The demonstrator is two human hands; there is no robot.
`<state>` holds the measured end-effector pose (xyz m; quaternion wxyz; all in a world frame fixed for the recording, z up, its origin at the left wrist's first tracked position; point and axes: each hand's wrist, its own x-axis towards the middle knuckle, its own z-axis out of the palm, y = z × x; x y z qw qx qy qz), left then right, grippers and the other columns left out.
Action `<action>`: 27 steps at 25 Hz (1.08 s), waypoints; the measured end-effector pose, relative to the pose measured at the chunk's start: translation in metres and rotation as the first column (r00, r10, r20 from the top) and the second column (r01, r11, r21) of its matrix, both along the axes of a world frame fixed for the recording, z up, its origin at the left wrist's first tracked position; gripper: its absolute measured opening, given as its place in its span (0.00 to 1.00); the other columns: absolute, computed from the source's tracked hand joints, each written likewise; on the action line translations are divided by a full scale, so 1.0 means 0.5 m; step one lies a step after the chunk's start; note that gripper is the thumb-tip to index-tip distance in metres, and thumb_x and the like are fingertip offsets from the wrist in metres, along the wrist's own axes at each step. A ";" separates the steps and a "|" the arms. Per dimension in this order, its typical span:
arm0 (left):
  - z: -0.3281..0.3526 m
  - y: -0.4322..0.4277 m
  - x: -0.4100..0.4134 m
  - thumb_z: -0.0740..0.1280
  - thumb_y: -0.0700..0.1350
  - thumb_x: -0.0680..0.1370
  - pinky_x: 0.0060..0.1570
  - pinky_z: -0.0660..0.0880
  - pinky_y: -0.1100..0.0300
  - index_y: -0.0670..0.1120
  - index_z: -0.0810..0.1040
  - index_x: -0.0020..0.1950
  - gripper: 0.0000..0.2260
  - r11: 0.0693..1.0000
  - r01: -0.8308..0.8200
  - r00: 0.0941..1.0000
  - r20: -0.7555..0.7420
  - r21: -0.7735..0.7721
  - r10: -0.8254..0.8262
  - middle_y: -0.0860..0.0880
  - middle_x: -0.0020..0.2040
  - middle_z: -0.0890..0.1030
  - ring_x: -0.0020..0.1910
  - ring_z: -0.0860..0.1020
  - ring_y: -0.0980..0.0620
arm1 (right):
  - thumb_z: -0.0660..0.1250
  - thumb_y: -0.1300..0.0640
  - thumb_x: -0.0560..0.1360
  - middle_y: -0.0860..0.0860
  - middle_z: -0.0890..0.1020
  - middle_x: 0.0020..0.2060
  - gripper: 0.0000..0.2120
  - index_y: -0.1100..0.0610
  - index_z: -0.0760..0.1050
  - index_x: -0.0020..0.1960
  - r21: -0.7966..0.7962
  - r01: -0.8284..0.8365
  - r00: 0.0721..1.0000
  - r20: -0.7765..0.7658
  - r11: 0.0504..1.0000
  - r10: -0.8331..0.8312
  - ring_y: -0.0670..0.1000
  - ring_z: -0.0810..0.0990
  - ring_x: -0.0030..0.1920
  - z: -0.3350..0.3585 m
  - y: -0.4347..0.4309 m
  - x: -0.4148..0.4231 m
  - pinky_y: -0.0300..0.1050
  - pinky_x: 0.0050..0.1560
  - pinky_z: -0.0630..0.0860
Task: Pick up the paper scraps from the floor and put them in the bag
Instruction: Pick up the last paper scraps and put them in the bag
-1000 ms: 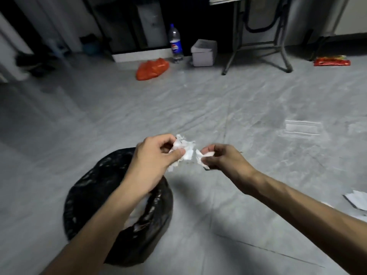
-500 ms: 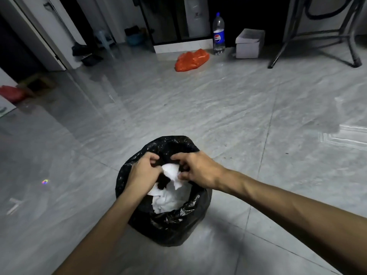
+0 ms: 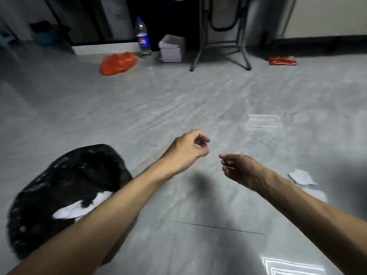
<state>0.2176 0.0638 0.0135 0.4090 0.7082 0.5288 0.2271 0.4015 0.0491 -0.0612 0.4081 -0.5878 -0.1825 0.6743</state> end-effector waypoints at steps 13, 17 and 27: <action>-0.241 -0.043 0.471 0.67 0.43 0.74 0.55 0.72 0.57 0.48 0.66 0.71 0.26 0.883 0.456 0.850 -0.242 -0.110 -0.468 0.45 0.68 0.72 0.62 0.75 0.45 | 0.66 0.55 0.74 0.60 0.77 0.55 0.14 0.57 0.75 0.58 -0.307 0.005 0.220 0.929 0.952 0.298 0.62 0.76 0.56 -0.237 -0.349 0.454 0.45 0.52 0.71; -0.341 -0.038 0.510 0.67 0.46 0.75 0.58 0.71 0.53 0.49 0.67 0.70 0.24 0.823 0.556 0.716 -0.438 -0.113 -0.544 0.47 0.69 0.69 0.65 0.72 0.44 | 0.64 0.68 0.72 0.50 0.81 0.39 0.10 0.56 0.76 0.37 -0.052 -0.072 0.296 0.953 0.996 0.072 0.50 0.79 0.43 -0.245 -0.331 0.442 0.26 0.38 0.66; -0.434 -0.021 0.496 0.68 0.49 0.75 0.46 0.72 0.56 0.46 0.77 0.43 0.06 0.878 0.466 0.846 -0.348 0.112 -0.405 0.47 0.46 0.78 0.48 0.77 0.44 | 0.61 0.60 0.73 0.62 0.83 0.48 0.05 0.57 0.74 0.47 -0.134 -0.071 0.277 0.949 0.988 0.149 0.63 0.81 0.49 -0.274 -0.194 0.482 0.43 0.42 0.71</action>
